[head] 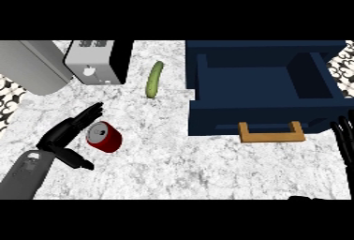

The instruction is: Pick up the can, place it into the drawer and close the drawer

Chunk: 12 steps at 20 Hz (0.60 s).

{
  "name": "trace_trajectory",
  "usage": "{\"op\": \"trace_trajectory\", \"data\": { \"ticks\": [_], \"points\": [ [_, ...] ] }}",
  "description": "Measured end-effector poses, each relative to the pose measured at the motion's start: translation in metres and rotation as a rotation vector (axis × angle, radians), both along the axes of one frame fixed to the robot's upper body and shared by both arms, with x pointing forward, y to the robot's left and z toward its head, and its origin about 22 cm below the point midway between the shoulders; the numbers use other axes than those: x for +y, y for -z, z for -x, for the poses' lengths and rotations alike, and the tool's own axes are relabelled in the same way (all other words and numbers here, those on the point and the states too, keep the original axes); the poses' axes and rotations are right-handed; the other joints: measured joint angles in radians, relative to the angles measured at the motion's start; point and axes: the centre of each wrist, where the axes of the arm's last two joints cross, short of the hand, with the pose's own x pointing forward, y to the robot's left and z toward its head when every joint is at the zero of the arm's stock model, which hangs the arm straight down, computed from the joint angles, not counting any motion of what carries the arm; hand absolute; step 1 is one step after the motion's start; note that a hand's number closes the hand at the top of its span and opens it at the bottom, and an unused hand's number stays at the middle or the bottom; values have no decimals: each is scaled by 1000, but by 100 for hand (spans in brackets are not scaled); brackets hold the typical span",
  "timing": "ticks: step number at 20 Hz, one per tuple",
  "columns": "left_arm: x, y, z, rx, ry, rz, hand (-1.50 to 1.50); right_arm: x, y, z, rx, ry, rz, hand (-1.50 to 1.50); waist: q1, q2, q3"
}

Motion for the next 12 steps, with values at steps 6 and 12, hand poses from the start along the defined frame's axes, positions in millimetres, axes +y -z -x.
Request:
{"op": "trace_trajectory", "data": {
  "ticks": [6, 12],
  "points": [
    [-1, 3, -5, 3, -1, -3, -150, -2, -2, -1, -4, -7, -2, -150, -2, 1, 0],
    [-13, 9, -11, 4, 9, -3, -150, -1, -6, -2, -5, -5, -4, -150, -3, 1, 0]
  ]
}}
